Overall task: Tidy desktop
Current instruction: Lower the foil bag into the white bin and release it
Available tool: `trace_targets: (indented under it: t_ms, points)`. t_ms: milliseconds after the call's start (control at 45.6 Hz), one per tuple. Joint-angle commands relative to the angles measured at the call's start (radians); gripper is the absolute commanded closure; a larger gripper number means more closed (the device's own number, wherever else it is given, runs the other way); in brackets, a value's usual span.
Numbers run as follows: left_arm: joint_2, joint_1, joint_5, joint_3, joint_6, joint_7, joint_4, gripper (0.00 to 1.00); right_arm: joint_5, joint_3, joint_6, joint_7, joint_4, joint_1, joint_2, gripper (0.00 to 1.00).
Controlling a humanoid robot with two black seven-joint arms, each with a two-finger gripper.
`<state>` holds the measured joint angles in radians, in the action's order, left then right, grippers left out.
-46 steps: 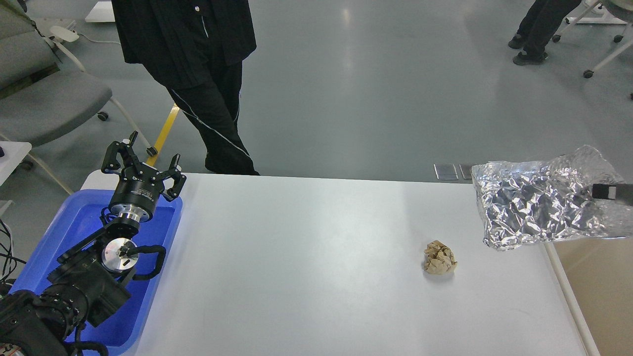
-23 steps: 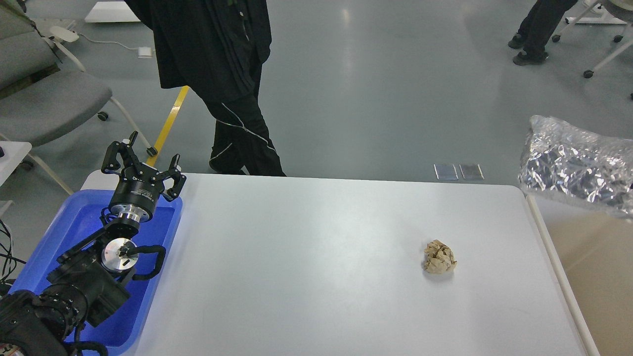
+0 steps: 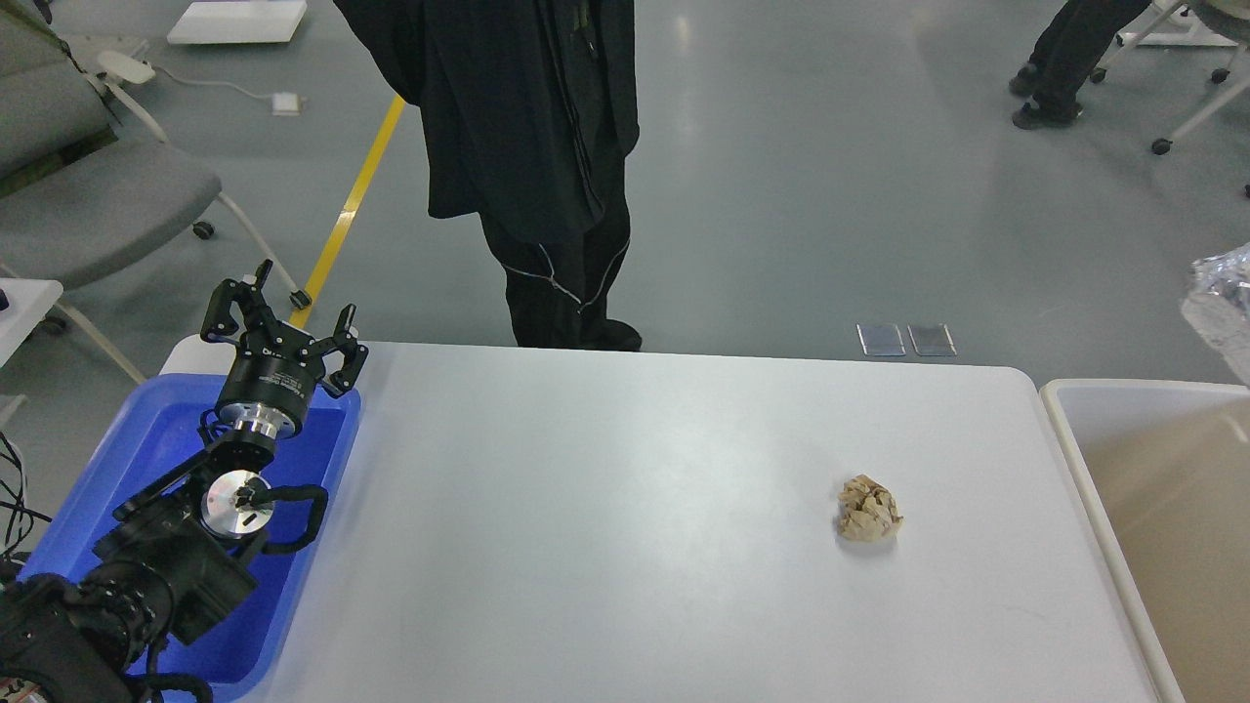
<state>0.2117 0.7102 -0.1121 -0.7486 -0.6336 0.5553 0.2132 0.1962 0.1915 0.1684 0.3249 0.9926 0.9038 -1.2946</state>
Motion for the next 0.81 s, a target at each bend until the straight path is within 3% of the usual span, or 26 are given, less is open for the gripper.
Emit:
trace_targets:
  t_ms: [0, 307, 504, 789]
  points:
    - [0.0, 0.0, 0.0, 0.0, 0.0, 0.0, 0.0, 0.0, -0.296, -0.015, -0.017, 0.0, -0.202, -0.184, 0.172, 1.0]
    - [0.0, 0.0, 0.0, 0.0, 0.0, 0.0, 0.0, 0.0, -0.33, -0.159, 0.003, -0.001, -0.526, -0.385, 0.392, 1.0]
    - [0.0, 0.0, 0.0, 0.0, 0.0, 0.0, 0.0, 0.0, -0.313, -0.153, 0.026, -0.003, -0.778, -0.445, 0.564, 1.0]
    - [0.0, 0.0, 0.0, 0.0, 0.0, 0.0, 0.0, 0.0, -0.248, -0.149, 0.01, -0.009, -0.954, -0.471, 0.73, 1.0]
